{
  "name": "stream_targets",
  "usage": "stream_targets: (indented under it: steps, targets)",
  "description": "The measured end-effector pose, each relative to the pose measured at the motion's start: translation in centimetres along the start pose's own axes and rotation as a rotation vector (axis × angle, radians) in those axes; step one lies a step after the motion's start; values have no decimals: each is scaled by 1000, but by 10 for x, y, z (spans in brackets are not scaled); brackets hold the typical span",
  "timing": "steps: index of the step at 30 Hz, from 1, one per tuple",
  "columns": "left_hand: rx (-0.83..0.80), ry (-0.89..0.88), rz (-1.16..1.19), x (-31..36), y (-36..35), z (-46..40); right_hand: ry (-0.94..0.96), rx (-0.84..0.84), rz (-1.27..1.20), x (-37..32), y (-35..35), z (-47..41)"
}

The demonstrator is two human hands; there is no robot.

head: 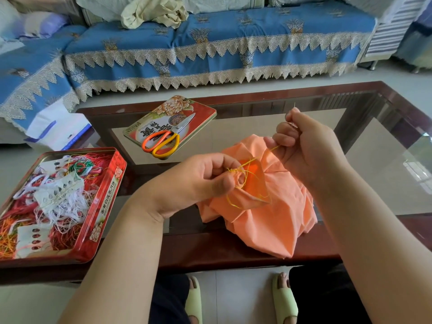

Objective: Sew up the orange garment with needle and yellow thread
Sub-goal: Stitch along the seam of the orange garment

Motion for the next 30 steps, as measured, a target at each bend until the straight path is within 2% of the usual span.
stream_targets:
  steps: [3,6,9,11,12,14,16,18,20,22,30]
  targets:
    - [-68,24,-98,-2,3,1,-24,25,30,1,4,-5]
    - [-25,-13,-167,-3,5,1,22,12,140,-6,8,-8]
    - [35,-33,-171,-2,6,2,185,-107,455,-16,8,-3]
    - [67,-37,-175,-1,8,3,218,-207,712,-19,9,1]
    - [79,-33,-175,-1,9,3,169,-256,824,-18,11,3]
    - [97,-22,-175,-3,12,3,-54,-409,964,-13,17,7]
    - [96,-10,-151,-4,13,3,-263,-561,877,-9,22,12]
    - [80,17,-106,-4,10,3,-310,-527,556,-14,21,11]
    - [66,49,-59,-4,7,3,-232,-431,263,-22,18,5]
    - [53,69,-30,-4,5,2,-130,-353,105,-27,18,-2]
    - [37,109,-5,-4,2,3,144,-51,-32,-38,38,-20]
Point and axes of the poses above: each hand's wrist, its own z-axis away from the middle knuckle, its own y-axis out of the back of the hand, x = y × z, the point moved 3 cm from there along -z, towards the middle knuckle, and after that the axes turned 9 degrees about x, right-handed, at the moved point
